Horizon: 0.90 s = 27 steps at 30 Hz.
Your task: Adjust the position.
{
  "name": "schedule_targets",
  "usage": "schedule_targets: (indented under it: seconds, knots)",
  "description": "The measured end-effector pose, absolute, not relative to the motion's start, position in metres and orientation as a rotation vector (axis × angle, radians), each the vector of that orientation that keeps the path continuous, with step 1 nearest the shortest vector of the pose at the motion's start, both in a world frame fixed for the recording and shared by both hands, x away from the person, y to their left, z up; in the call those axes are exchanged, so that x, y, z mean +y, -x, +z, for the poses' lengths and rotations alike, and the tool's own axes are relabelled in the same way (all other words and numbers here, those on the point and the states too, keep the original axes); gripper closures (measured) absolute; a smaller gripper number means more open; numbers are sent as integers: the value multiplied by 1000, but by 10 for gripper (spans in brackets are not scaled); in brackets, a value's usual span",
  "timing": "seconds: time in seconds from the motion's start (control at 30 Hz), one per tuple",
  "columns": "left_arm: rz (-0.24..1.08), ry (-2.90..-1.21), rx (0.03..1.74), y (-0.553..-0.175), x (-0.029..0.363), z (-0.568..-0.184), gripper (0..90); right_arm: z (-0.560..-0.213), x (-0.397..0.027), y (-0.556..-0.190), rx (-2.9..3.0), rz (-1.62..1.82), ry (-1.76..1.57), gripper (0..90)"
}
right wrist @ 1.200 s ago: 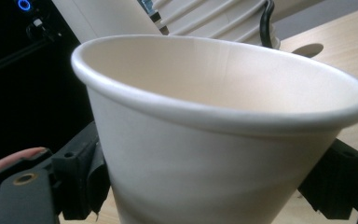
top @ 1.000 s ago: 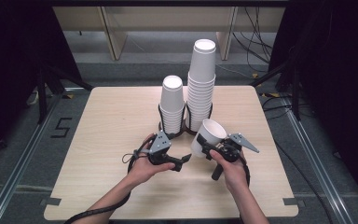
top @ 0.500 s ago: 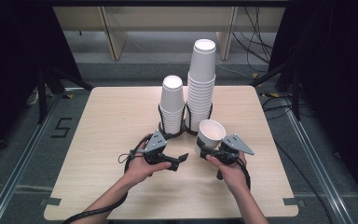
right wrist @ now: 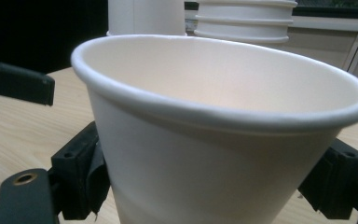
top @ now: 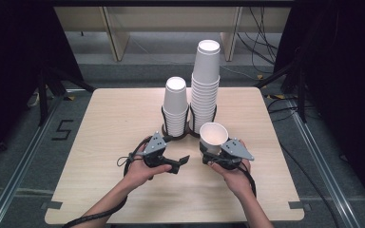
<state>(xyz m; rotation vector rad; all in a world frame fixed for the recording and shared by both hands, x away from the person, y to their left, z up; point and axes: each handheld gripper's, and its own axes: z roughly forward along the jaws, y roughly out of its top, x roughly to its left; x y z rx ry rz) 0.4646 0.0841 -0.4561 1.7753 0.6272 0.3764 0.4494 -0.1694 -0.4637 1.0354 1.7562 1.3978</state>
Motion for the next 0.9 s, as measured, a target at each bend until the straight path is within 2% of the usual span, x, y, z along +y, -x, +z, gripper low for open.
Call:
schedule_targets:
  seconds: [0.9]
  knots:
    - [372,-1746,625,-465,93,-449,15,-474,-153,-439,1812,1363,-876,158]
